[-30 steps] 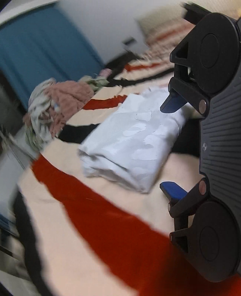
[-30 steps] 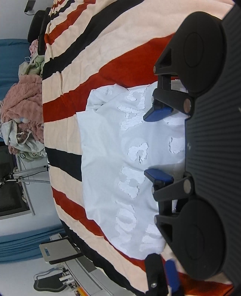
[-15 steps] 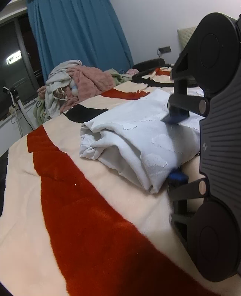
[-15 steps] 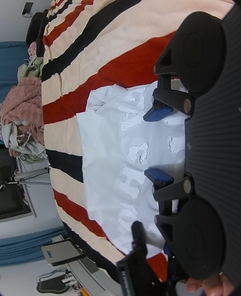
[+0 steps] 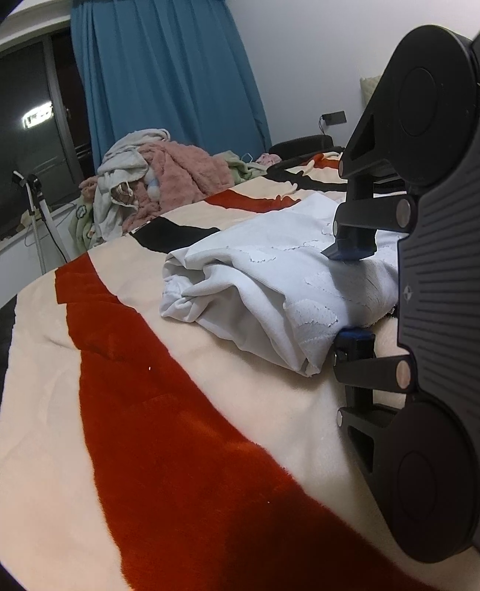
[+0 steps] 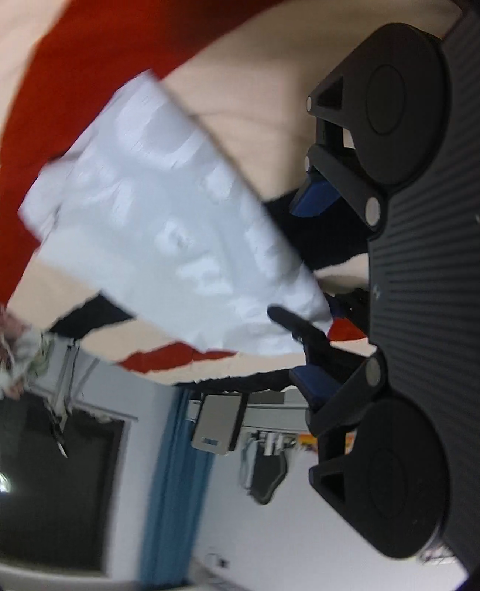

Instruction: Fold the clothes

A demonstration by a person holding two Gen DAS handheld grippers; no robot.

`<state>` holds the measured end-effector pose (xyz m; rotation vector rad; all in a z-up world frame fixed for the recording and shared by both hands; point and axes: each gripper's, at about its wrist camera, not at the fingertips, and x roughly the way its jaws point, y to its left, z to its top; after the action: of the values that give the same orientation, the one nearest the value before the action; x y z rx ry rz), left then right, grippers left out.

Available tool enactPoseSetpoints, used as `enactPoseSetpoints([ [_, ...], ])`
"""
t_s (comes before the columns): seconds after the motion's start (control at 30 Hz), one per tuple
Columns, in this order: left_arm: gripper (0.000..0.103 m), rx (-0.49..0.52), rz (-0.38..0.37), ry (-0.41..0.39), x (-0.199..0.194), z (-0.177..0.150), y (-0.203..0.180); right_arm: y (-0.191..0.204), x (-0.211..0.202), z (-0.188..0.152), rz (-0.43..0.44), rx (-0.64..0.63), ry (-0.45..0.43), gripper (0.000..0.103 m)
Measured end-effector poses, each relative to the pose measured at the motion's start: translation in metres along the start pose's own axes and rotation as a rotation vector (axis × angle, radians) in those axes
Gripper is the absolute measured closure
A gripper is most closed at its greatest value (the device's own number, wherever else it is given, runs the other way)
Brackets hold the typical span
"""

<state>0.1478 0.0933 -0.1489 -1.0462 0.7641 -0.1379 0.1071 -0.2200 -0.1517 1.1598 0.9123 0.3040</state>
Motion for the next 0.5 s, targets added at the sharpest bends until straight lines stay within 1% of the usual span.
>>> enactPoseSetpoints([
  [0.1,0.068,-0.012,0.003,0.001,0.003,0.001,0.001,-0.022,0.005,0.005,0.018,0.108,-0.038,0.014],
  [0.13,0.068,-0.016,0.004,0.002,0.004,0.002,0.001,-0.028,0.004,0.008,0.028,0.131,-0.063,0.016],
  [0.17,0.068,-0.019,0.005,0.003,0.005,0.002,0.001,-0.032,0.002,0.012,0.021,0.139,-0.097,0.026],
  [0.23,0.068,-0.029,0.001,0.011,0.007,0.003,0.002,-0.038,-0.001,0.02,0.004,0.152,-0.163,0.032],
  [0.27,0.068,-0.034,-0.002,0.014,0.007,0.004,0.003,-0.041,-0.001,0.024,-0.012,0.156,-0.184,0.038],
  [0.33,0.068,-0.031,-0.006,0.01,0.008,0.003,0.003,-0.045,0.0,0.027,-0.023,0.166,-0.208,0.041],
  [0.37,0.068,-0.025,-0.009,0.009,0.007,0.003,0.003,-0.046,0.0,0.028,-0.024,0.167,-0.214,0.048],
  [0.4,0.068,-0.019,-0.013,0.007,0.007,0.003,0.003,-0.045,-0.002,0.027,-0.031,0.154,-0.223,0.061],
  [0.43,0.069,-0.014,-0.016,0.005,0.007,0.002,0.003,-0.044,-0.004,0.026,-0.039,0.141,-0.232,0.064],
  [0.5,0.071,-0.009,-0.024,0.004,0.005,0.002,0.002,-0.042,-0.007,0.025,-0.054,0.115,-0.25,0.075],
])
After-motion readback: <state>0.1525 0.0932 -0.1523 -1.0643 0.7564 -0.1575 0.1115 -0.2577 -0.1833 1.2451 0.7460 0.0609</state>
